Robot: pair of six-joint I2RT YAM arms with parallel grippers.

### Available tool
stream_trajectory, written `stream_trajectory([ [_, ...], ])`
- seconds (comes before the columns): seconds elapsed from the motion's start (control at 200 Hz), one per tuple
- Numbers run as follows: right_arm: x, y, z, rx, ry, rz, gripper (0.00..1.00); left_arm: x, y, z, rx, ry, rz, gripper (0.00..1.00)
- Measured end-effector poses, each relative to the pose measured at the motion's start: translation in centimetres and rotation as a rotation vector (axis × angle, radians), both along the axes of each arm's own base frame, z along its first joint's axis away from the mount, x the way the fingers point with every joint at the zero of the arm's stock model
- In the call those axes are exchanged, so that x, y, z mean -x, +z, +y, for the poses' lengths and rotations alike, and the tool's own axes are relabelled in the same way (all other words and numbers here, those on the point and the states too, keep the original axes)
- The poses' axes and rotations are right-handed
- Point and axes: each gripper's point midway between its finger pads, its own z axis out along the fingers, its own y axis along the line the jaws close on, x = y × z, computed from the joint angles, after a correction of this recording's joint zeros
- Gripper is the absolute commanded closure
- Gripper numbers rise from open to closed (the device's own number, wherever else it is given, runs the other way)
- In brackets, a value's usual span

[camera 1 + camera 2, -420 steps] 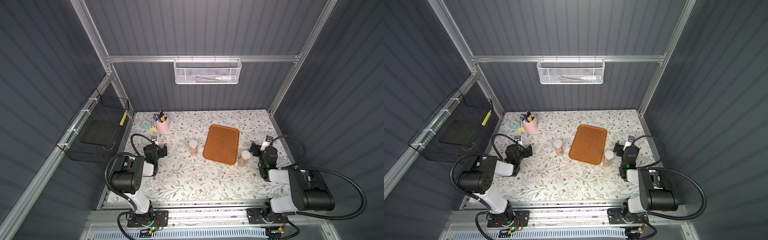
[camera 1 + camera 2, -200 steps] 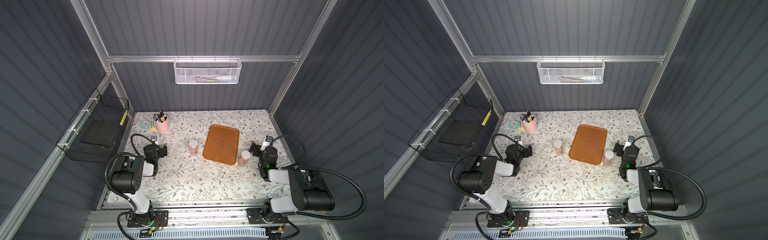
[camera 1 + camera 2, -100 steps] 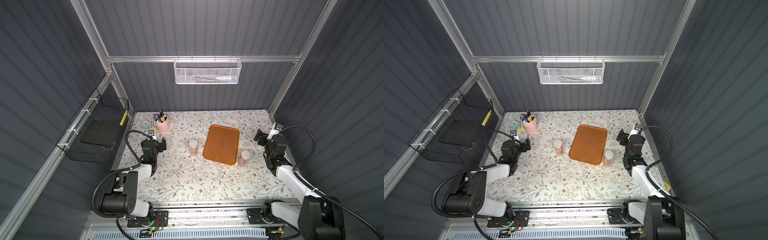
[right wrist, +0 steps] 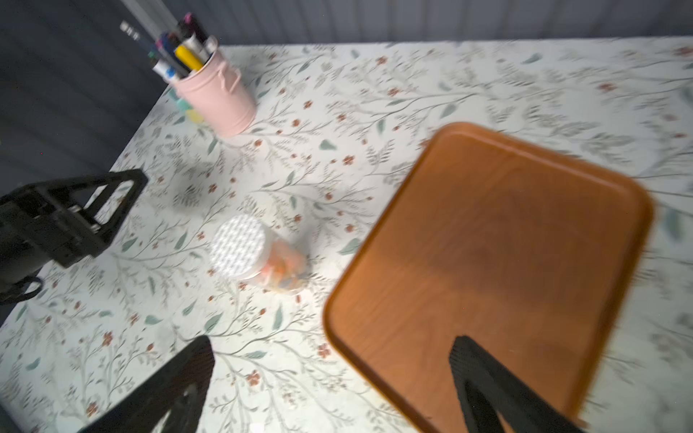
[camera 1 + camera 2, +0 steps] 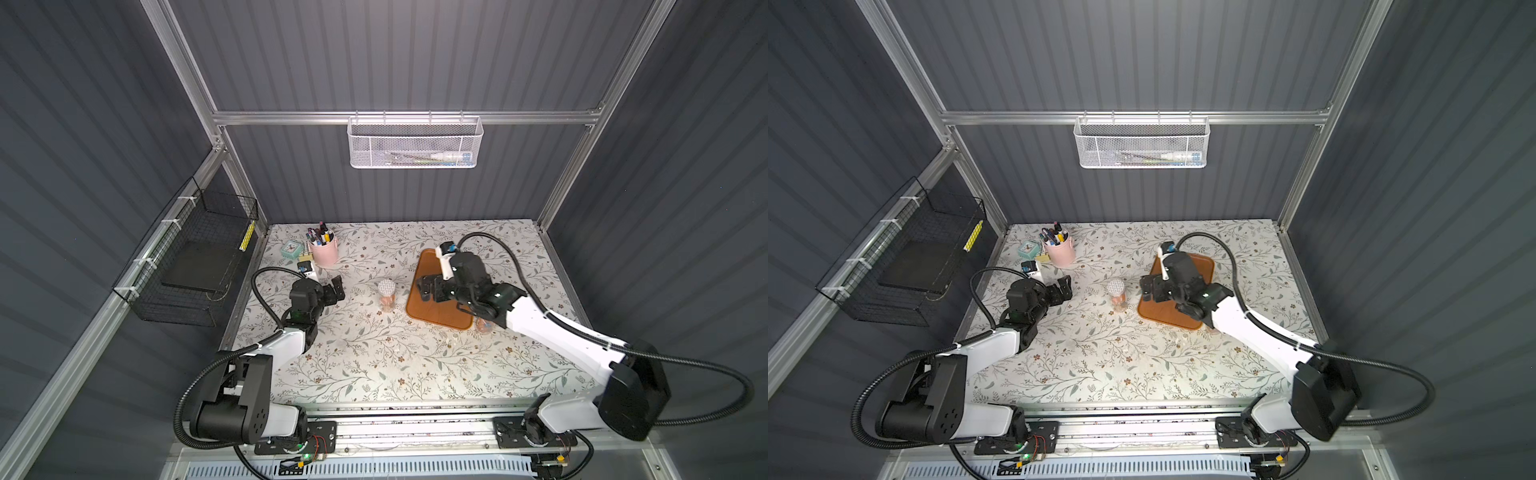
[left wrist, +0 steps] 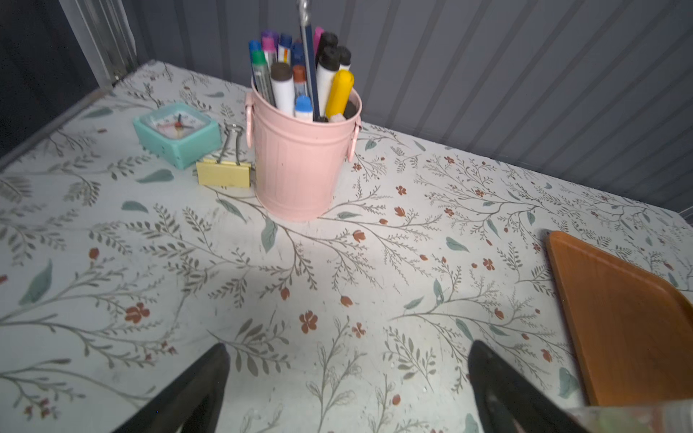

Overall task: Pour the candies out of the jar
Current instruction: Pick up the jar from the center of the board.

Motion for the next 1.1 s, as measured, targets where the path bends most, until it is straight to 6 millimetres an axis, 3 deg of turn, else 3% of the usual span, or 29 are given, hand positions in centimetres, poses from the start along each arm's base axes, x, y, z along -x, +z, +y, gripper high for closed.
stream_trajectory([
  [0.18,-0.2,-2.0,6.9,0.066,0.091,0.082,0.01,0.6,-1.2,-0.6,0.058,-0.016,0.038,0.01],
  [0.435,-1.7,-5.6,10.6,0.125,0.099,0.170,0.01,1.4,-2.9,-1.3,0.093,-0.048,0.084,0.01],
  [0.7,-3.4,-9.1,10.7,0.224,0.035,0.201,0.10,1.6,-3.0,-1.7,0.103,-0.071,0.089,0.01],
  [1.101,-4.0,-10.2,11.0,0.232,0.014,0.208,0.30,1.7,-3.0,-2.3,0.116,-0.102,0.102,0.01],
])
